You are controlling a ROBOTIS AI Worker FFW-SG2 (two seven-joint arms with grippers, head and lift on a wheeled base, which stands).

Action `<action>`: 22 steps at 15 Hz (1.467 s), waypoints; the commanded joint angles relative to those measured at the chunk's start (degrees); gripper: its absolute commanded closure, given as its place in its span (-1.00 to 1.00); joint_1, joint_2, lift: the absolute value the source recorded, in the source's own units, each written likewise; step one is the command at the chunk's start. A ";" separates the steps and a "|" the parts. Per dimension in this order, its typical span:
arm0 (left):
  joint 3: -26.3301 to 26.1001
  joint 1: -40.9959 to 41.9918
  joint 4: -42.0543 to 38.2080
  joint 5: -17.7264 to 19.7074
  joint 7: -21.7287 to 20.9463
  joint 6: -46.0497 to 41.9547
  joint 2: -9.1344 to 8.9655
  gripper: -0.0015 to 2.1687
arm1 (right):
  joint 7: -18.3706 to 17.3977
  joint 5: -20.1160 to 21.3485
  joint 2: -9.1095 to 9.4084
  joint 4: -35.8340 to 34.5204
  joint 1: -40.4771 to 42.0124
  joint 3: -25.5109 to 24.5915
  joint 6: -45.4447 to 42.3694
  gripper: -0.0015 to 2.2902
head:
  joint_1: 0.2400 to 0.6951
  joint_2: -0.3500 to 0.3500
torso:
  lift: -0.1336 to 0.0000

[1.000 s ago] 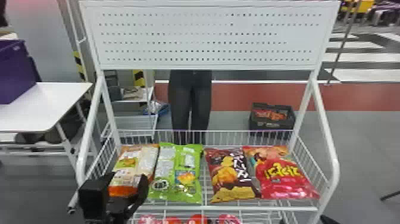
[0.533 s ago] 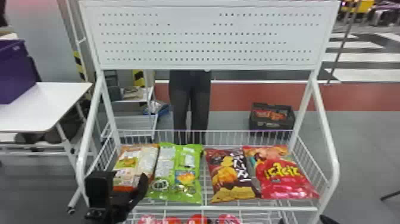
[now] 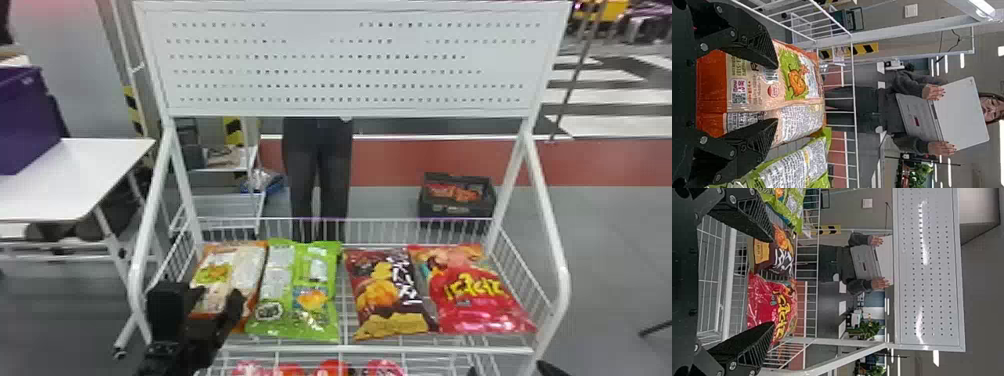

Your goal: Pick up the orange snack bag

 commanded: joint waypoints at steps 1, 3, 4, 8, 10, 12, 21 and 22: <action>0.21 -0.07 0.27 0.24 -0.08 1.23 0.07 -0.51 | 0.01 -0.09 0.00 0.01 0.00 0.08 0.00 -0.87 | 0.14 0.00 | 1.00; 0.39 -0.07 0.53 0.42 0.01 1.93 -0.02 -0.32 | 0.01 0.00 0.00 0.01 -0.09 0.08 0.00 -0.87 | 0.14 0.00 | 1.00; 0.56 0.02 0.45 0.59 0.10 2.46 -0.02 -0.08 | 0.01 0.00 0.00 0.01 -0.09 0.17 0.00 -0.87 | 0.14 0.00 | 1.00; 1.27 1.16 -0.35 0.77 0.89 2.81 -0.02 0.17 | -0.08 -0.09 0.00 -0.08 0.17 0.17 0.00 -0.87 | 0.14 0.00 | 1.00; 1.35 1.69 -0.96 0.68 1.07 2.63 -0.02 0.17 | -0.08 -0.09 -0.09 -0.17 0.26 0.26 0.00 -0.87 | 0.14 0.00 | 1.00; 1.35 2.31 -1.93 0.68 1.42 2.11 -0.02 0.16 | -0.08 -0.17 -0.18 -0.26 0.35 0.26 0.00 -0.87 | 0.14 0.00 | 1.00; 1.35 5.03 -9.84 0.86 3.44 1.23 0.07 0.16 | -0.08 -0.44 -0.62 -0.78 0.79 0.00 0.00 -0.87 | 0.14 0.00 | 1.00; 1.44 5.56 -10.63 0.86 3.97 1.23 0.25 0.16 | -0.08 -0.44 -0.62 -0.87 0.70 0.00 0.00 -0.87 | 0.14 0.00 | 1.00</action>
